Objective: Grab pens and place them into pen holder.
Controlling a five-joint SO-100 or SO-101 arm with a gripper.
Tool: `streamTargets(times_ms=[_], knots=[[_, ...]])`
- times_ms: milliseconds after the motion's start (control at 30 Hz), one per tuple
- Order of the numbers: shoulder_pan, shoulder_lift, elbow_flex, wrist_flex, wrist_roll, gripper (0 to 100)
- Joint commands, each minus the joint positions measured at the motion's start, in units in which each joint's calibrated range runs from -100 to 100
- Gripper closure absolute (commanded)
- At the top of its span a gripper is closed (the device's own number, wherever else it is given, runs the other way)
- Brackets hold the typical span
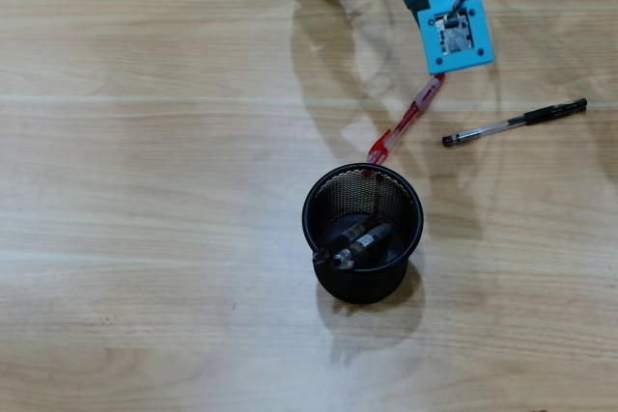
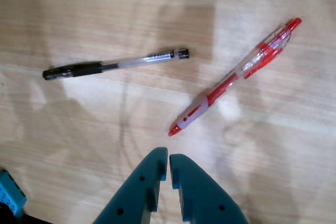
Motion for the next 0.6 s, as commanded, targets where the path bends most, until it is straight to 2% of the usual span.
streamTargets(times_ms=[0,133,267,567], knots=[[1.89,3.95,-8.96,6.11,-1.48,98],[2.17,7.17,-13.03,12.95,-5.62,98],[1.89,8.45,-13.84,12.95,-10.38,98],[2.08,8.70,-13.12,12.95,-14.25,98]])
